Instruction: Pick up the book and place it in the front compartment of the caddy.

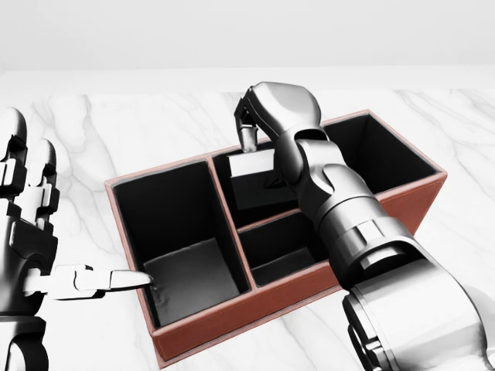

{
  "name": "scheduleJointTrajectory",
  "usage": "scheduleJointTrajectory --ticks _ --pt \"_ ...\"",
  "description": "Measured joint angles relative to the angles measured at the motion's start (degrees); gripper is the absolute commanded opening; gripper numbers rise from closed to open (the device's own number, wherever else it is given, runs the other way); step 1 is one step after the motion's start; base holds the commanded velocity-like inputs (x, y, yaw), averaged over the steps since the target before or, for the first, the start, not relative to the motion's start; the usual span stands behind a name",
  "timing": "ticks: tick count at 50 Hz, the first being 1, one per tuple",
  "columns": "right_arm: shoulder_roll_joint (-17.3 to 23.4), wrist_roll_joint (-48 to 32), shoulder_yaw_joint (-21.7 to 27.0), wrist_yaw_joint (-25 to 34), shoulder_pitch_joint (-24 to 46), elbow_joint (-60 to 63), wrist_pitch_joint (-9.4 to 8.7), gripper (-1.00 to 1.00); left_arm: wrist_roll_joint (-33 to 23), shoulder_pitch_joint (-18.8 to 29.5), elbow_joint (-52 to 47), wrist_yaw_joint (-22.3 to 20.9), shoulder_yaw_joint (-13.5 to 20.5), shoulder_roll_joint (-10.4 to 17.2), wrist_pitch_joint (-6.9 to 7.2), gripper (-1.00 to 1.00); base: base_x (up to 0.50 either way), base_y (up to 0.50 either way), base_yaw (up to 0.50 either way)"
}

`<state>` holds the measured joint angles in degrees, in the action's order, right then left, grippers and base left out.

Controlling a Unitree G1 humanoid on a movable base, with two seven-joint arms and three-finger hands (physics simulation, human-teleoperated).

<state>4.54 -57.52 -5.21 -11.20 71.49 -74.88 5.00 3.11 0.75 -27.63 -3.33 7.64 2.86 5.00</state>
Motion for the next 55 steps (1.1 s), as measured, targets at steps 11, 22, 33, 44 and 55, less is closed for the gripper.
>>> scheduleJointTrajectory --ticks 11,22,33,44,55 --pt "-0.1 -0.1 0.1 -1.5 -0.3 -0.1 0.00 -1.00 0.0 0.0 0.1 0.0 0.0 0.0 0.00 1.00 0.00 0.00 0.00" --pt "-0.7 -0.2 0.0 -2.6 -0.6 -0.2 0.00 -1.00 0.0 0.0 -0.5 0.0 -0.1 0.0 0.00 1.00 0.00 0.00 0.00" --pt "-1.3 -0.3 -0.2 -3.3 -0.8 -0.3 0.00 -1.00 0.0 0.0 -0.9 0.0 -0.1 0.0 0.00 1.00 0.00 0.00 0.00" --pt "-1.6 -0.5 -0.2 -3.9 -1.3 -0.5 0.00 -1.00 -0.1 -0.1 -0.8 0.0 -0.2 -0.1 0.00 1.00 0.00 0.00 0.00" --pt "-1.6 -0.7 -0.2 -4.3 -1.7 -0.6 0.00 -1.00 -0.2 -0.3 -0.6 0.0 -0.5 -0.2 0.00 1.00 0.00 0.00 0.00"
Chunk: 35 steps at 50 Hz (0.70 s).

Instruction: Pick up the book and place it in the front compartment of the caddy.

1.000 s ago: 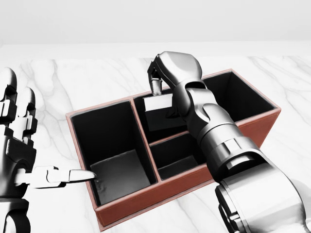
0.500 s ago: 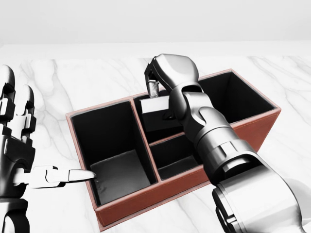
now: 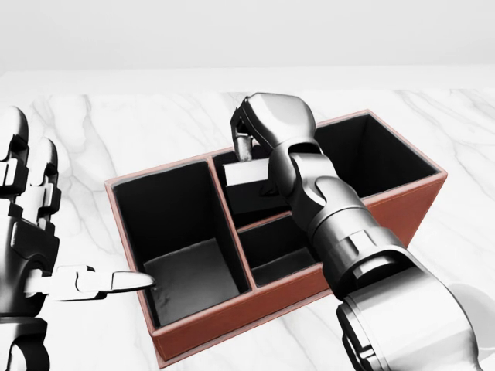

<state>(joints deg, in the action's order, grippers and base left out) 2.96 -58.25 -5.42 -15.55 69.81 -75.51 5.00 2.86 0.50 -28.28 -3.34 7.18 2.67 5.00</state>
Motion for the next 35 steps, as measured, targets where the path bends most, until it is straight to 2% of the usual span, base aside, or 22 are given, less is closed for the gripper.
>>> scheduleJointTrajectory --ticks 35 --pt "-0.7 -1.3 -0.2 -2.8 -1.0 -0.3 0.00 -1.00 -0.1 -0.1 0.2 -0.1 -0.1 -0.1 0.00 1.00 0.00 0.00 0.00"
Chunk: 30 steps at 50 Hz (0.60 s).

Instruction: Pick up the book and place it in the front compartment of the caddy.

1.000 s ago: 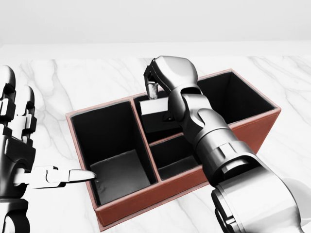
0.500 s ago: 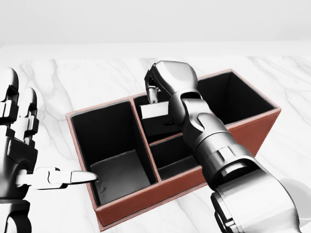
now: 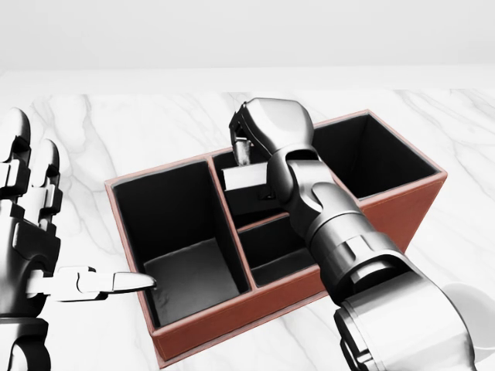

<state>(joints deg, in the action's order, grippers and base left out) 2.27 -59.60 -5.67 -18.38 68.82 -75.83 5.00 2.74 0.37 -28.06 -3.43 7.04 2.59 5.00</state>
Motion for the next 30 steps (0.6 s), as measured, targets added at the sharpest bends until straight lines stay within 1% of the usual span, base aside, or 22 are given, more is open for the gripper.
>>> scheduleJointTrajectory --ticks 30 --pt "0.6 -2.3 -0.1 -3.9 -0.3 -0.2 0.00 -1.00 -0.1 -0.1 -0.2 -0.1 -0.1 0.0 0.00 1.00 0.00 0.00 0.00"
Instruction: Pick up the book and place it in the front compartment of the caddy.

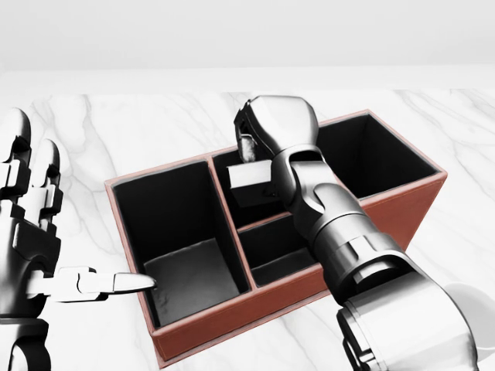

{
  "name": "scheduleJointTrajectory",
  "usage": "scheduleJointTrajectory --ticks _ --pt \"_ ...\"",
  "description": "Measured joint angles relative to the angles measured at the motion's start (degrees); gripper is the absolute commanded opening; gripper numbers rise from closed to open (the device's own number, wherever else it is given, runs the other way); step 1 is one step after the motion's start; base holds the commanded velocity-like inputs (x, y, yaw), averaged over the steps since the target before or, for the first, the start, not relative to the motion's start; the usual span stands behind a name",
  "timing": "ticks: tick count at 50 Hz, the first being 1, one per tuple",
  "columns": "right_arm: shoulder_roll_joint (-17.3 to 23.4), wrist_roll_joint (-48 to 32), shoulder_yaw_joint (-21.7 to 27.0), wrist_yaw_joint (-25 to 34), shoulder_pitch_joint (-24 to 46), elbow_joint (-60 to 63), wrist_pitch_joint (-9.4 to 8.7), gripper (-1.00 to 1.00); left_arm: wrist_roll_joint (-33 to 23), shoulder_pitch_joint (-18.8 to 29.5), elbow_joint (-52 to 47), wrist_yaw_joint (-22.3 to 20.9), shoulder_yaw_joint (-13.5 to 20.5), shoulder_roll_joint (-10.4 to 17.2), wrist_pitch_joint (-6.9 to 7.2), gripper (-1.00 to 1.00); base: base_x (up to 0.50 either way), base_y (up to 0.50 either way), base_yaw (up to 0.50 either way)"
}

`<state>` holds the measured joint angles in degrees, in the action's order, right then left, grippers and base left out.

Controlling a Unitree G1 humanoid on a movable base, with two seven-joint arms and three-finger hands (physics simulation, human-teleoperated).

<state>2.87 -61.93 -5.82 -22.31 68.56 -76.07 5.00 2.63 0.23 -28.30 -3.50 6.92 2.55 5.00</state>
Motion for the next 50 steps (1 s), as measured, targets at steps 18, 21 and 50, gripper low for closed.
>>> scheduleJointTrajectory --ticks 18,21,50 --pt "-0.1 -1.1 0.6 -1.8 0.2 0.5 0.00 1.00 0.0 -0.1 -0.1 0.0 -0.1 -0.1 0.00 1.00 0.00 0.00 0.00" --pt "-0.1 -1.2 0.7 -1.9 0.3 0.6 0.00 1.00 -0.1 -0.1 0.0 -0.1 -0.2 -0.1 0.00 1.00 0.00 0.00 0.00" --pt "0.8 3.8 2.3 0.8 0.7 3.1 0.00 1.00 -0.1 -0.2 0.0 -0.1 -0.1 -0.1 0.00 1.00 0.00 0.00 0.00"
